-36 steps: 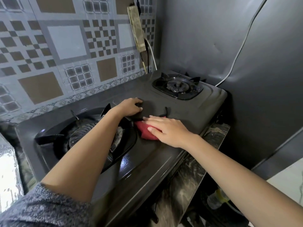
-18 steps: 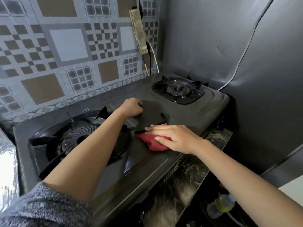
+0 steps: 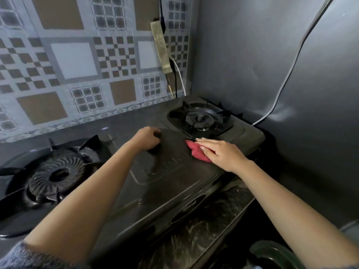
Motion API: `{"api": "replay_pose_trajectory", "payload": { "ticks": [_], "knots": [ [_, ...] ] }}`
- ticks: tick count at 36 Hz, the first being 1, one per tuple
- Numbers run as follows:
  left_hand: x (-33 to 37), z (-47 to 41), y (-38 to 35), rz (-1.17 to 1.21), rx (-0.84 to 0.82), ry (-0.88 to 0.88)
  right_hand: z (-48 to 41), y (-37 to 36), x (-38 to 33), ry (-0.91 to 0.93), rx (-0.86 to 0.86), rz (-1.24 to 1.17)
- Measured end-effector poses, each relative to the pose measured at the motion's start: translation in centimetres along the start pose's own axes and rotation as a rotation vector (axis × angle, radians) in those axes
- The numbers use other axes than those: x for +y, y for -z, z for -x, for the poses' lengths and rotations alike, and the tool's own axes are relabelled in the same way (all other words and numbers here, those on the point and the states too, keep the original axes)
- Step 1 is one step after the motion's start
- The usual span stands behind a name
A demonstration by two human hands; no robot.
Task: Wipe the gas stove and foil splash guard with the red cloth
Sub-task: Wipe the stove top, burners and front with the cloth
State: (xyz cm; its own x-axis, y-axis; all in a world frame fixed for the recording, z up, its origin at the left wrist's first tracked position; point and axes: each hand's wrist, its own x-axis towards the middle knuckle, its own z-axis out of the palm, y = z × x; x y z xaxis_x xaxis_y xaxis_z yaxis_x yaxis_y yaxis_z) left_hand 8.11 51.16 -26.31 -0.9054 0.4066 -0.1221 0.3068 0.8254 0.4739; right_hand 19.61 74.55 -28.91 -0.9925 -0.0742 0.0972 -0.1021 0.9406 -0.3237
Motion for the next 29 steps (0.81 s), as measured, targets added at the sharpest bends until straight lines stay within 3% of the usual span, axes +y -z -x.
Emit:
{"api": "replay_pose_trajectory", "payload": {
  "ticks": [8, 18, 29],
  "knots": [
    [1.7, -1.1, -1.4, 0.026, 0.087, 0.113, 0.1, 1.4, 5.9, 0.104, 0.064, -0.035],
    [3.4, -1.7, -3.3, 0.048, 0.243, 0.237, -1.1, 2.8, 12.3, -0.016, 0.175, -0.016],
    [3.6, -1.6, -4.1, 0.06, 0.287, 0.263, -2.5, 4.3, 14.7, -0.2, 0.193, 0.007]
  ]
}}
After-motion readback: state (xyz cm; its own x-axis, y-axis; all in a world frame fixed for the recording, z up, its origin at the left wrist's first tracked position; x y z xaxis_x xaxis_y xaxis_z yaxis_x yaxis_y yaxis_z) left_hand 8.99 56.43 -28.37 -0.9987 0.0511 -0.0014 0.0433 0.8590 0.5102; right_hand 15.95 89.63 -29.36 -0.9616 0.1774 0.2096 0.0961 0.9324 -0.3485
